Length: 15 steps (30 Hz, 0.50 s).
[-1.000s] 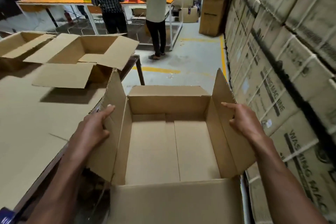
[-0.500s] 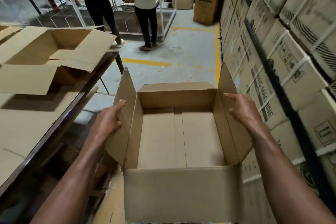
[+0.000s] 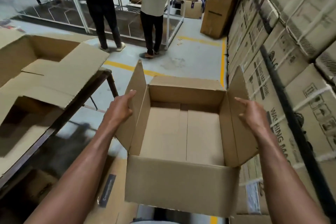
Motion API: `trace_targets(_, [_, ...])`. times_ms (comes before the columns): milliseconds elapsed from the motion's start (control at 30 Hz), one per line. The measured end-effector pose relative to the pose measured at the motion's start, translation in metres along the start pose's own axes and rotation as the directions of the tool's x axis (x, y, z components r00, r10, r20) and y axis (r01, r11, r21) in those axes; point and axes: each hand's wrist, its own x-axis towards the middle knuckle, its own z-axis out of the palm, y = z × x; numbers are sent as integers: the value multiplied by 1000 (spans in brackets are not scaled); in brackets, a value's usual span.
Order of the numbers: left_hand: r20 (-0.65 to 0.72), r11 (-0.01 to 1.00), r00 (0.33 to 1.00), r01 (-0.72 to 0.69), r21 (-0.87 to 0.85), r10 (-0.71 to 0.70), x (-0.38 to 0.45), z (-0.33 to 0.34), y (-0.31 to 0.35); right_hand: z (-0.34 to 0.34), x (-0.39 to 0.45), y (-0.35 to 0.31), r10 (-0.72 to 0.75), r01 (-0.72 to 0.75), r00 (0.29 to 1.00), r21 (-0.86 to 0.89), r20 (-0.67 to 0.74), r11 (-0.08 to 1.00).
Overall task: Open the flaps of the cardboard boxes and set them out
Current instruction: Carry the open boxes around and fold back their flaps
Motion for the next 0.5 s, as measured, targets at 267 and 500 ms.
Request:
trace_targets(267, [-33, 1000, 999, -7, 4, 7, 183, 6, 31, 18, 174, -37, -10, 10, 1000, -2, -3, 1000])
trace_targets(500, [-64, 997, 995, 76, 28, -74, 359, 21, 45, 51, 372, -80, -47, 47, 997, -12, 63, 999])
